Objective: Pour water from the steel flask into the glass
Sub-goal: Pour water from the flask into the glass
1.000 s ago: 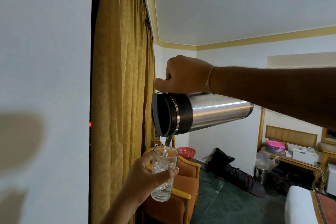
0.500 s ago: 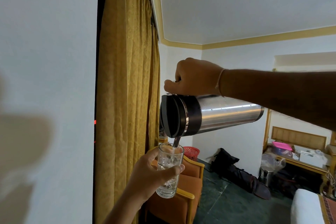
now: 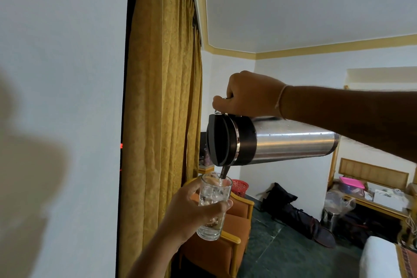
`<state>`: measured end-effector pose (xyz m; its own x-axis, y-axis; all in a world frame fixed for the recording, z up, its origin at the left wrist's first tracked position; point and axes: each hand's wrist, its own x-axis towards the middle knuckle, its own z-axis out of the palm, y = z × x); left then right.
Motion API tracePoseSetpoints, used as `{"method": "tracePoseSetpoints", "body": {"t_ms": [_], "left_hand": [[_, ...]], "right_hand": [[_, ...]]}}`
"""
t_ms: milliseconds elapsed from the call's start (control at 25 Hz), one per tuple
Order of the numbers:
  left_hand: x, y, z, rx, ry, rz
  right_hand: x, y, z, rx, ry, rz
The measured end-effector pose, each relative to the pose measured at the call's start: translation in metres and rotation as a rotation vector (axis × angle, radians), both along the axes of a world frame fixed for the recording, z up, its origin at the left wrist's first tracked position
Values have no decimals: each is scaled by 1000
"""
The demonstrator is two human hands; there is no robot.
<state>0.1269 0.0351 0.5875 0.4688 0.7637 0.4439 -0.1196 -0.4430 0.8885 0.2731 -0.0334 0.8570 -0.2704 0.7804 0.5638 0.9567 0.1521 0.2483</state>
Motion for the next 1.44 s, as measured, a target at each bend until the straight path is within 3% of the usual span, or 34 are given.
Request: {"method": "tracePoseSetpoints", "body": {"t_ms": [680,800,1080,1280,1440], "left_hand": [[6,11,-1,29,22,27],[5,14,-3,23,23,44],[4,19,-3,54,4,76],[-9,23,-9,138,83,140],[-22,26,-33,186,224,177]], "right_hand": [[29,19,-9,-38,104,-64],[34,17,-8,-36,190,-59],[62,10,-35,-106,650,-31],[96,-13,-82,-140,1278,85],[124,-40,-160,-97,1680,101]]}}
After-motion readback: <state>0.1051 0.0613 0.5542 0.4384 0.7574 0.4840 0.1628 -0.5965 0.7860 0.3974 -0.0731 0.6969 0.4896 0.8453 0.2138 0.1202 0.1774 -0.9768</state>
